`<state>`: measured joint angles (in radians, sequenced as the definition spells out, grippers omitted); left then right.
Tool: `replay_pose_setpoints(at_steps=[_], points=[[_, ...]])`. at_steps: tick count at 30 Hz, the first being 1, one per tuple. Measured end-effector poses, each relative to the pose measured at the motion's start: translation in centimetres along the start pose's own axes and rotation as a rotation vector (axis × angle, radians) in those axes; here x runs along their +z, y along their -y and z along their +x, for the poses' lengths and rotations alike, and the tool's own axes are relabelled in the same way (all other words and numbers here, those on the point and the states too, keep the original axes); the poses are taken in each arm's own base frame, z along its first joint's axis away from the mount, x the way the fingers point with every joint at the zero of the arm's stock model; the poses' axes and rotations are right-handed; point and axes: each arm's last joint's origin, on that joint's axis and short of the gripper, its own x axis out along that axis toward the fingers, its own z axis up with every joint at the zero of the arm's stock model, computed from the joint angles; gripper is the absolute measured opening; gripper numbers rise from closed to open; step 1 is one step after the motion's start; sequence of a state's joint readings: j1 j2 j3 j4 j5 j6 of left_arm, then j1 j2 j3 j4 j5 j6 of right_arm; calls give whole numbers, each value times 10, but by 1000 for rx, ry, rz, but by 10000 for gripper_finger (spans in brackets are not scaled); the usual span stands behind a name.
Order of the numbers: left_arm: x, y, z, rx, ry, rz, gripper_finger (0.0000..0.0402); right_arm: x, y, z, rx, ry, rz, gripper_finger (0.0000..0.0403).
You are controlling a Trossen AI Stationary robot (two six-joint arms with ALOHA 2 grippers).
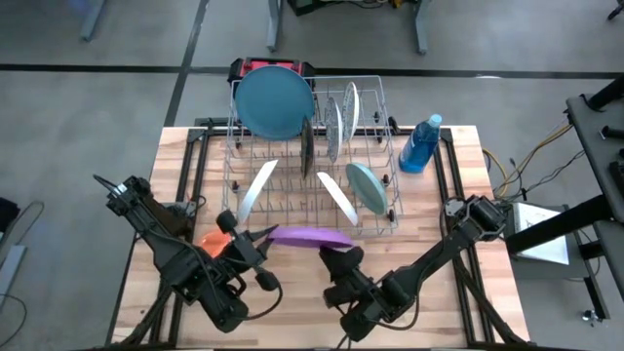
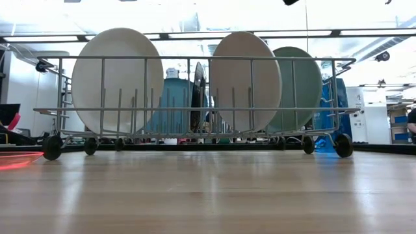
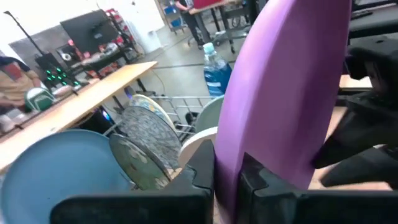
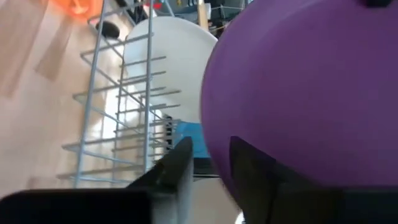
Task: Sort dishes
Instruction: Put the purple plate in the dish rack
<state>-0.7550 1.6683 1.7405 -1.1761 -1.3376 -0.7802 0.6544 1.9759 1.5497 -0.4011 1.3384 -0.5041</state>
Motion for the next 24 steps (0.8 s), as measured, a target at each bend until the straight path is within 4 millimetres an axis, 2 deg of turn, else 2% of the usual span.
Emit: replay_pose_setpoints(at_steps=[5, 11, 17, 24], points=[[5, -11, 6, 69, 36, 23, 3, 0, 0, 1, -1, -3, 91, 148], [17, -40, 9, 119, 49, 45, 2, 0, 0, -1, 2, 0, 215, 180], [23, -72, -4, 74, 30, 148, 2, -5, -2, -10, -10, -2, 460, 175], [23, -86, -23, -112, -28, 316, 2, -15, 15, -21, 97, -8, 793, 164]])
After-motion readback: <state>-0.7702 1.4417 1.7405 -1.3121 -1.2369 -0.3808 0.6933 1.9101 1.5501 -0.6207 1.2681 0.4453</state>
